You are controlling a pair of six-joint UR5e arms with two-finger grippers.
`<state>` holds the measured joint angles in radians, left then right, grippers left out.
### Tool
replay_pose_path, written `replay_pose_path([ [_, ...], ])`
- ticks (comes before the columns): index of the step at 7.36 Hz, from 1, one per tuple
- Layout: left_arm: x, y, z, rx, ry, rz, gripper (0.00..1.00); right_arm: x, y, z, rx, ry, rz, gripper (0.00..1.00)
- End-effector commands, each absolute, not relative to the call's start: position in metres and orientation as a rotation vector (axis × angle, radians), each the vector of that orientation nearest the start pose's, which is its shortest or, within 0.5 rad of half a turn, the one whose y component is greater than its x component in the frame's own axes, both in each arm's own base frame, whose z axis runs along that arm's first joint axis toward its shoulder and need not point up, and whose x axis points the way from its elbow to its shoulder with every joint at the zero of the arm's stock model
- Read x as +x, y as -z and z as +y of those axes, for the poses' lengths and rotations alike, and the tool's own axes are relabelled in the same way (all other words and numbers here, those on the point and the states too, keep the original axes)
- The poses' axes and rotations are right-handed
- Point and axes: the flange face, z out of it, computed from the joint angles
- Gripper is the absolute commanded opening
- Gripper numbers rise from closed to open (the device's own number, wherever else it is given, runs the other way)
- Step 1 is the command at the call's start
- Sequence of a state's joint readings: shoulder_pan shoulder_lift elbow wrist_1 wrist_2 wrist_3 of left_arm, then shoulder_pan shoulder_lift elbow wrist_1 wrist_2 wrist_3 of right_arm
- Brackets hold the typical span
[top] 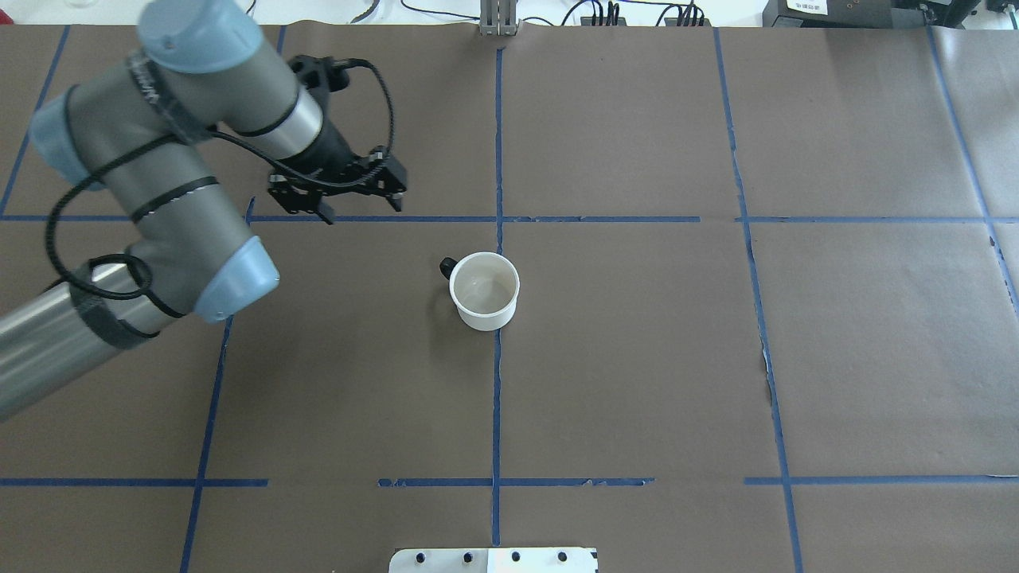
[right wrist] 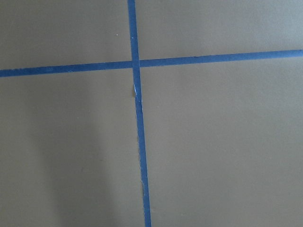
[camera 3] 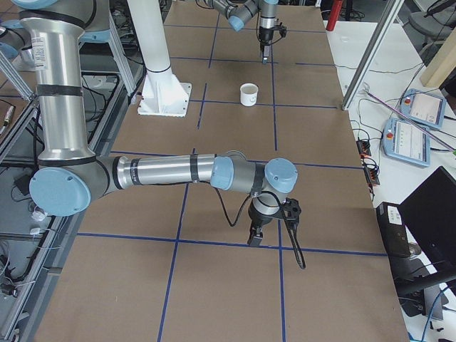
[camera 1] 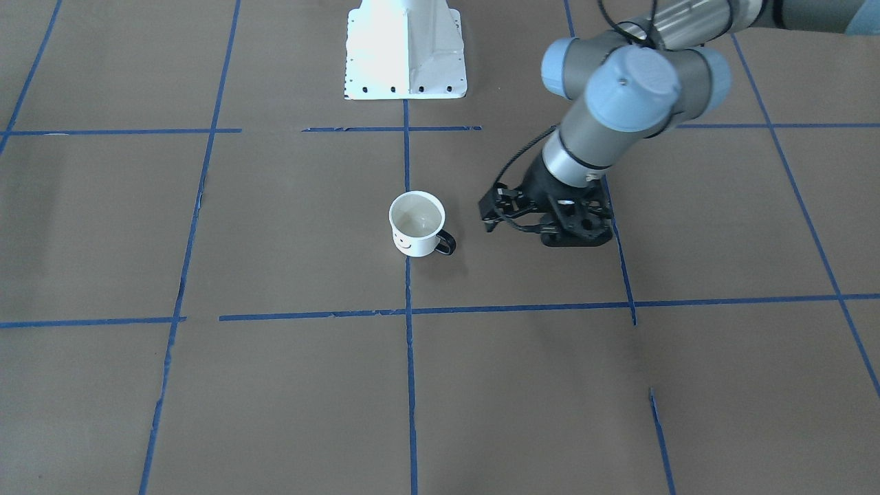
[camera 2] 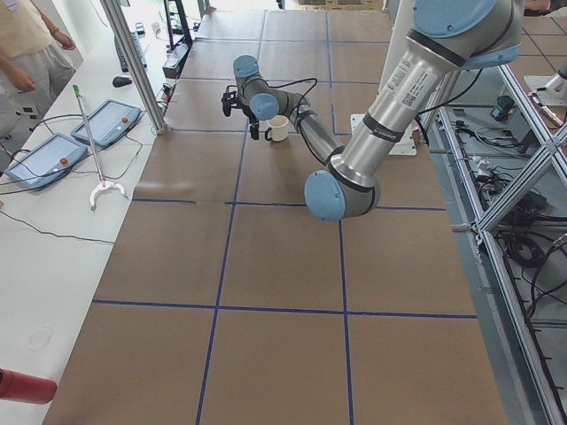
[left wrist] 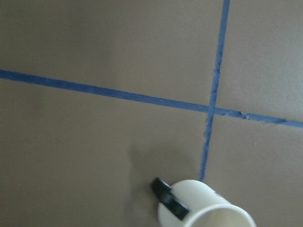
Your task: Flip mug
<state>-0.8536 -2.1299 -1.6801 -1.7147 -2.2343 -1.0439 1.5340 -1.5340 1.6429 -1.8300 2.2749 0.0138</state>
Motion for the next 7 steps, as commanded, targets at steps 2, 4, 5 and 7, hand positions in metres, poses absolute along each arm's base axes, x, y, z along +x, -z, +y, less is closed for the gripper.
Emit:
replay_pose_path([
  [2,0.184,-0.465,-0.557,0.176,-0.233,0.793,1.00,0.051,-0.635,-0.495,-0.162,-0.031,-0.699,1.00],
  [4,0.038,-0.559,-0.533,0.220,-0.254,0.705,1.00,0.051,-0.635,-0.495,-0.162,-0.031,-0.699,1.00],
  [5,-0.023,-0.596,-0.506,0.198,-0.147,0.685,1.00,0.051,-0.635,-0.495,-0.162,-0.031,-0.699,1.00],
  [7,-0.038,-0.616,-0.496,0.172,-0.112,0.682,1.00,0.051,-0.635,-0.495,-0.162,-0.031,-0.699,1.00],
])
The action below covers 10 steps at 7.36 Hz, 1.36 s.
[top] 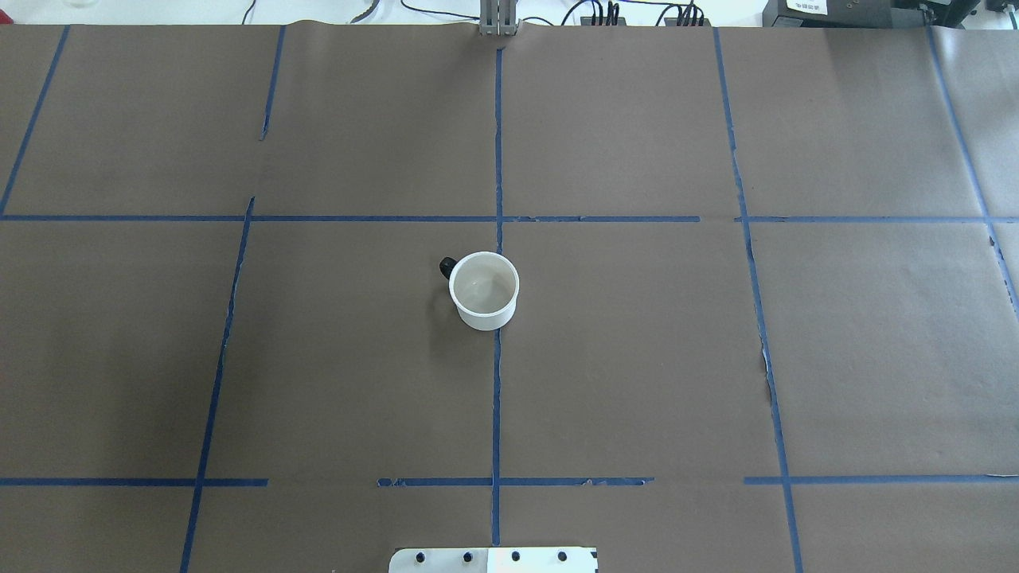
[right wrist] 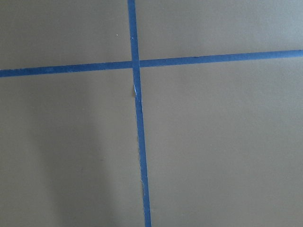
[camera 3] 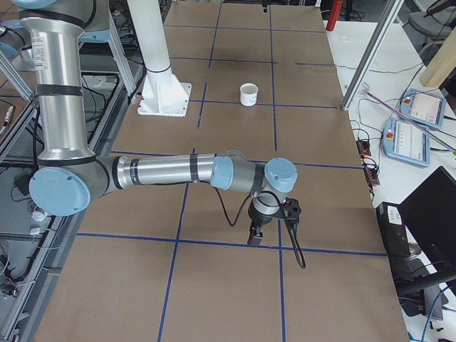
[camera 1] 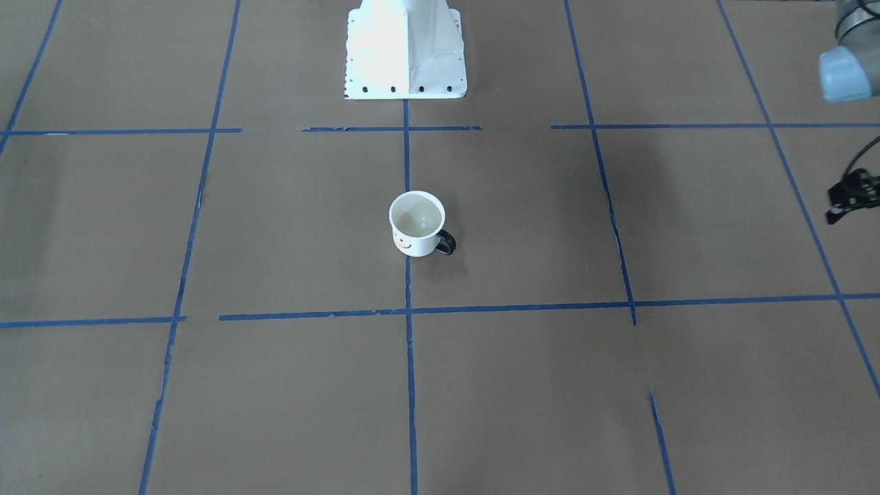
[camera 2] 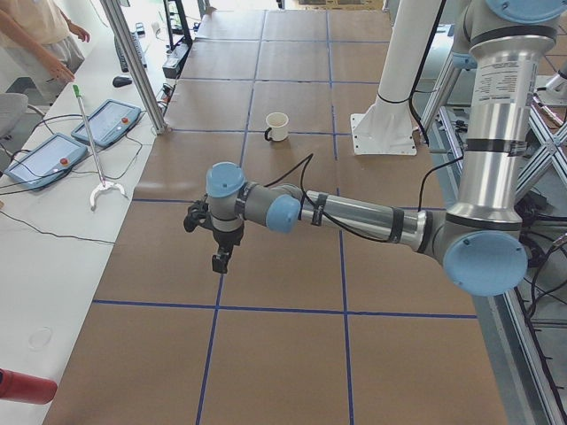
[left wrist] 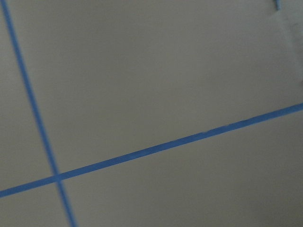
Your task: Flip mug
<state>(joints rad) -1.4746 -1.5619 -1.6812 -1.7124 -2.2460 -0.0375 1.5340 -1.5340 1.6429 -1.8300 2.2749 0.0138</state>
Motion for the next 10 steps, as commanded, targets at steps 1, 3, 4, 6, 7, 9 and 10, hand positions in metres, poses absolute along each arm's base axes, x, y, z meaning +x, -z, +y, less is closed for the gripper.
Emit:
replay_pose_path([
  [1,-0.0375,-0.6220,-0.4966,0.162,-0.112,0.682,1.00,0.0506,-0.6346,-0.4949,-0.162,-0.031,-0.699,1.00],
  [3,-0.0380,-0.6235,-0.4957,0.157,-0.108,0.687,1.00,0.0507,-0.6353,-0.4942,-0.163,-0.031,-0.699,1.00],
  [4,-0.0332,-0.6214,-0.4943,0.139,-0.108,0.760,1.00,0.0506,-0.6346,-0.4949,-0.162,-0.031,-0.699,1.00],
  [6,-0.0304,-0.6222,-0.4911,0.119,-0.106,0.814,1.00,0.0506,-0.6346,-0.4949,-0.162,-0.031,-0.699,1.00],
  [7,-0.0310,-0.6239,-0.4914,0.121,-0.106,0.805,1.00,0.0506,-0.6346,-0.4949,-0.162,-0.031,-0.699,1.00],
  [9,-0.0303,-0.6276,-0.4913,0.116,-0.105,0.803,1.00,0.0507,-0.6353,-0.4942,-0.163,-0.031,-0.699,1.00],
  [10,-0.0311,-0.6280,-0.4914,0.118,-0.104,0.803,1.00,0.0506,-0.6346,-0.4949,-0.162,-0.031,-0.699,1.00],
])
